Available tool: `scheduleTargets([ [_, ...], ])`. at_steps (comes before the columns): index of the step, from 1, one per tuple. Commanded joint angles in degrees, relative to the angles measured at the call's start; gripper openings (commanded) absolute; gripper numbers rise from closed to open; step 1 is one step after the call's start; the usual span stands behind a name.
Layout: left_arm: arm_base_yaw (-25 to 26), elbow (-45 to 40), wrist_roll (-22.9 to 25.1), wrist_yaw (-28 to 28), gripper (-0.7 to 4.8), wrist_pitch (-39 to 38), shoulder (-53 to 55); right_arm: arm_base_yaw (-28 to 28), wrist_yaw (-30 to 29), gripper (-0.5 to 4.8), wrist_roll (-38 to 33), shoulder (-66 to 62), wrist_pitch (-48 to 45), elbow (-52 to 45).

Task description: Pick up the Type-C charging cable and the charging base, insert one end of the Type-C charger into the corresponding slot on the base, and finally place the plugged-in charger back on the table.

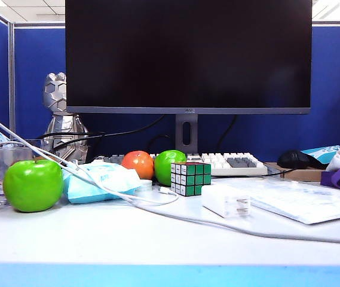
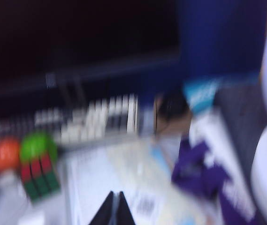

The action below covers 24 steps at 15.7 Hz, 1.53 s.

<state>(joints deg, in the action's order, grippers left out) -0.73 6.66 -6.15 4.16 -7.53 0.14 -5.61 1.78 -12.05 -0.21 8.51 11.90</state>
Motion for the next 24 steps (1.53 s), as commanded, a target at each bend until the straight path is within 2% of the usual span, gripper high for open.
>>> scheduleTargets([
  [1, 0.02, 4.79, -0.31, 4.26, -0.06, -0.24, 0.00, -0.04, 1.01, -0.03, -0.22, -3.96, 2.67, 7.96],
  [5, 0.04, 11.91, -0.31, 5.07, -0.06, -0.26, 6.78, -0.07, -0.66, -0.02, -0.20, -17.70, 4.83, 21.27],
  [6, 0.04, 14.71, -0.26, 5.07, -0.06, -0.31, 11.02, -0.35, -1.22, -0.02, -0.20, -22.36, 4.76, 25.42],
  [8, 0.04, 21.22, 0.11, 4.74, -0.06, -1.33, 19.69, -0.48, -5.92, -0.02, -0.20, -32.33, 4.92, 34.86],
  [10, -0.04, 30.08, 0.15, 2.32, -0.06, -4.92, 28.48, -2.67, -7.93, -0.02, -0.24, -41.64, 7.61, 45.11],
  [15, -0.26, 51.95, 0.33, -3.04, -0.06, -17.33, 43.89, -13.55, -8.15, -0.02, -0.20, -66.07, 29.07, 71.01],
  [17, -0.68, 57.68, 0.35, -5.90, -0.06, -19.37, 46.99, -17.33, -9.88, -0.02, -0.15, -74.88, 35.50, 76.13],
  [19, -1.29, 59.82, 0.22, -7.67, -0.06, -18.29, 47.95, -18.45, -16.94, -0.02, -0.22, -82.40, 40.37, 77.70],
  [21, -1.40, 59.82, 0.11, -7.93, -0.06, -16.72, 48.04, -19.63, -16.96, -0.01, 0.07, -90.40, 44.61, 77.68],
  [22, -1.40, 59.82, 0.09, -8.46, -0.06, -16.70, 48.04, -19.63, -16.94, 0.18, 0.37, -94.16, 45.72, 77.68],
  [23, -1.40, 59.82, 0.11, -8.48, -0.06, -16.74, 48.04, -19.63, -16.94, 1.22, 1.09, -96.63, 46.69, 77.68],
  [24, -1.40, 59.82, 0.11, -8.50, -0.06, -16.72, 48.04, -19.63, -16.96, 2.71, 2.38, -99.01, 47.95, 77.68],
])
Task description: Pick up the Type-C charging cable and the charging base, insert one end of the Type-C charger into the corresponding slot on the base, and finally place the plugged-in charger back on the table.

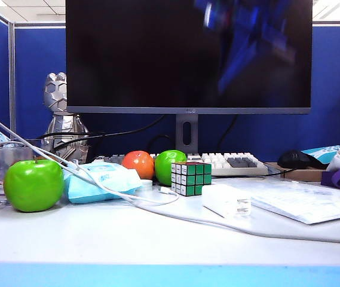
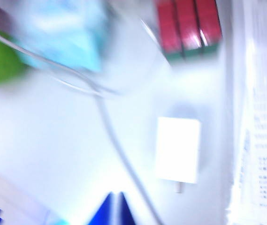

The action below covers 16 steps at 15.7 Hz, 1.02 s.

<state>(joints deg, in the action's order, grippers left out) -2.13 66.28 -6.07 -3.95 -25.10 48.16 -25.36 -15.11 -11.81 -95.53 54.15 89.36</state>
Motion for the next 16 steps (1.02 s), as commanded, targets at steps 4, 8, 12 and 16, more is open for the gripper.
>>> scheduleTargets([
  [4, 0.00, 0.20, 0.00, -0.39, -0.06, 0.87, 0.04, 0.13, -0.04, 4.00, 5.31, -12.46, 4.90, 0.22],
  [8, 0.00, 0.20, 0.00, -0.42, -0.06, 0.83, 0.15, -1.22, 4.92, 4.42, 7.58, -15.91, 1.70, 0.22],
  [12, 0.00, 0.20, 0.00, -0.39, -0.06, 0.96, 0.15, -1.95, 5.35, 4.42, 8.02, -18.62, -0.07, 0.22],
  [16, 0.02, 0.20, 0.00, -0.39, -0.06, 1.05, 0.15, -1.95, 6.67, 4.41, 8.94, -22.53, -0.13, 0.22],
])
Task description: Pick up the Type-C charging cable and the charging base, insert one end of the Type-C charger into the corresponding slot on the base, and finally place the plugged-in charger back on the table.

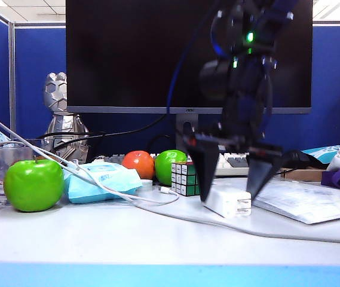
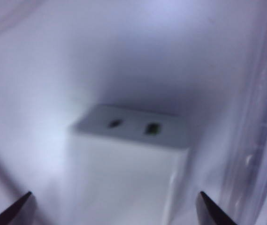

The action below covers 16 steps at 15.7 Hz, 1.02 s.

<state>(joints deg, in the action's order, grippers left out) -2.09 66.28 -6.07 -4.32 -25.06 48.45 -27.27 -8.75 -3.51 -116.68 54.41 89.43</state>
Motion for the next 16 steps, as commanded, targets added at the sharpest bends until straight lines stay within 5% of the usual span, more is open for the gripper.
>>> scheduleTargets([
  [1, -0.02, 0.20, 0.00, -0.02, -0.06, 1.05, -0.13, -0.04, 0.33, 4.41, 0.61, -1.97, -0.39, 0.15],
  [5, -0.02, 0.17, 0.00, -0.02, -0.06, 1.07, -0.13, -1.95, 3.02, 4.25, 1.27, -2.56, -0.87, 0.17],
  [6, -0.02, 0.17, 0.00, -0.02, -0.06, 1.09, -0.13, -2.75, 3.65, 3.31, 1.97, -2.56, -0.90, 0.17],
  [7, -0.02, 0.17, 0.00, -0.02, -0.06, 1.11, -0.13, -4.61, 5.49, -0.30, 2.73, -2.56, -0.68, 0.17],
  [12, -1.46, 0.17, -0.07, -2.80, -0.06, 0.79, -0.13, -8.26, 6.29, -0.07, 6.58, 0.28, 5.03, 3.85],
  [16, -6.60, 0.17, -0.22, -4.07, -0.06, 0.68, 1.88, -7.06, 6.25, -0.06, 6.62, 14.40, 0.02, 4.96],
])
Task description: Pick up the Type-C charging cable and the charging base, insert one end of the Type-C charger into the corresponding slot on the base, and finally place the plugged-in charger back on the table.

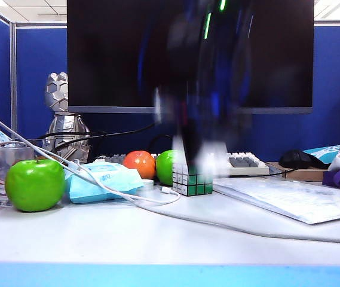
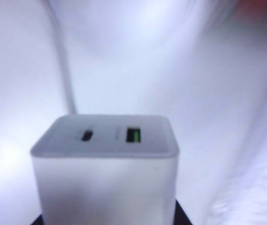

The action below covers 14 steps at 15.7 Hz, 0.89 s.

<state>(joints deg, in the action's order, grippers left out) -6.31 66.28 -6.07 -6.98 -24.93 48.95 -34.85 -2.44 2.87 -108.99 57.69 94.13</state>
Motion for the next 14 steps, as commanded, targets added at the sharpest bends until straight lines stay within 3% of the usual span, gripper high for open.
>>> scheduleTargets([
  [1, -3.91, 0.17, -0.24, -1.20, -0.06, 0.26, 2.36, 0.61, -0.09, -0.06, 0.44, 12.07, -4.44, 0.26],
  [5, -9.62, 0.17, -0.17, -1.49, -0.06, 0.17, 6.93, 0.85, -0.11, -0.06, 0.39, 28.17, -8.17, 0.26],
  [7, -11.28, 0.17, -0.13, -4.35, -0.06, 0.92, 9.81, 0.85, -0.02, -0.06, 0.24, 33.99, -8.72, 0.26],
  [9, -11.63, 0.20, -0.20, -8.70, -0.06, 2.34, 12.94, 0.85, 0.74, -0.06, 0.11, 37.11, -8.74, 0.26],
  [14, -16.28, 0.20, 1.95, -8.74, -0.06, 6.91, 21.16, 0.85, 1.25, -0.06, 0.13, 39.15, -9.38, 0.26],
])
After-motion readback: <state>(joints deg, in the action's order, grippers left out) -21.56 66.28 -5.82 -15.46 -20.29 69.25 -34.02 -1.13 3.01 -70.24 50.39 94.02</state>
